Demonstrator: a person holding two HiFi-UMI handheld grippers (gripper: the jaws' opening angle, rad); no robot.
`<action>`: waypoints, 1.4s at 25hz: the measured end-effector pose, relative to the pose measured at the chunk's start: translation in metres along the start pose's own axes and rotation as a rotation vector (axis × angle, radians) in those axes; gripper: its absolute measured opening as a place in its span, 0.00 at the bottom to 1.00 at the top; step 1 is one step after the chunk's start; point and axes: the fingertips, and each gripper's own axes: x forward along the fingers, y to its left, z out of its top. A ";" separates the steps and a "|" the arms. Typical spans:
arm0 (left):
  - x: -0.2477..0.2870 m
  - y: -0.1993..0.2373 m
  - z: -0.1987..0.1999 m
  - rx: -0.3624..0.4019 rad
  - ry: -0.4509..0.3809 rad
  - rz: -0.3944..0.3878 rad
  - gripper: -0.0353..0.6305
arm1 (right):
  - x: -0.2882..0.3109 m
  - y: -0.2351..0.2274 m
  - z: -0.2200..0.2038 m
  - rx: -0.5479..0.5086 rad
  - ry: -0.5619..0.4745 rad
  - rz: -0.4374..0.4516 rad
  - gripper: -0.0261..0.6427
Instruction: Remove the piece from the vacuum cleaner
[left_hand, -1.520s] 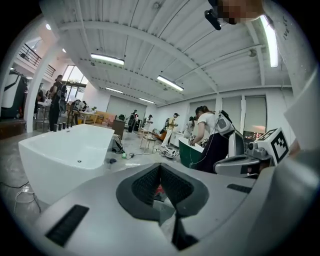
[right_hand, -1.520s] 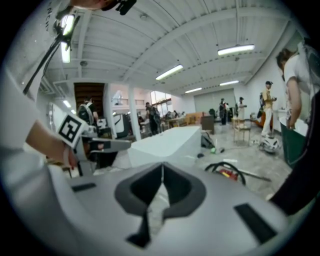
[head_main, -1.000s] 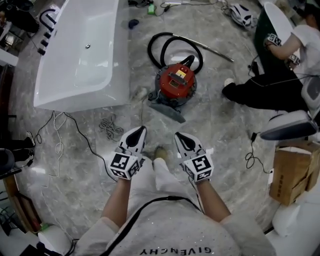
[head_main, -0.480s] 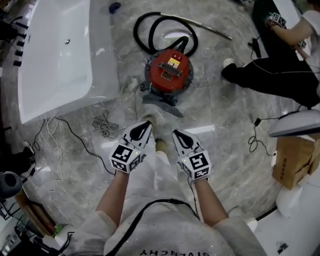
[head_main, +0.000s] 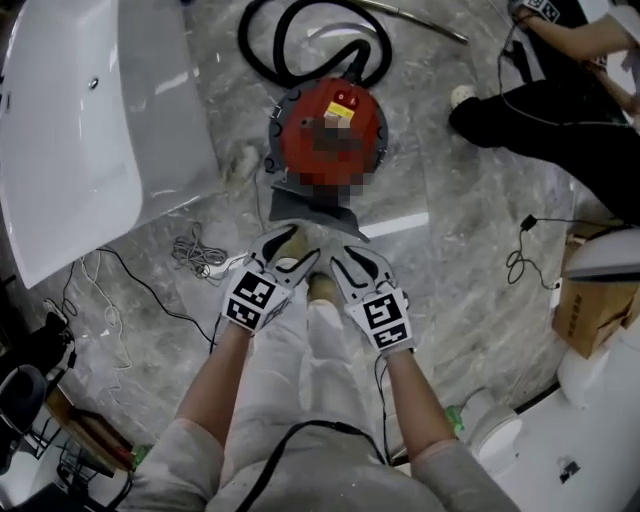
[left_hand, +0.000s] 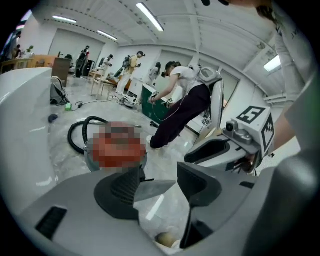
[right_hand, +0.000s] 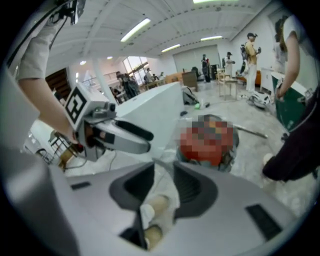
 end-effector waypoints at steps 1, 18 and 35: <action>0.009 0.008 -0.006 0.019 0.024 0.003 0.41 | 0.008 -0.007 -0.005 -0.005 0.022 -0.009 0.20; 0.100 0.078 -0.116 0.549 0.468 -0.051 0.56 | 0.120 -0.065 -0.105 -0.218 0.436 -0.015 0.39; 0.119 0.078 -0.131 0.642 0.570 0.012 0.17 | 0.136 -0.064 -0.117 -0.468 0.504 -0.033 0.12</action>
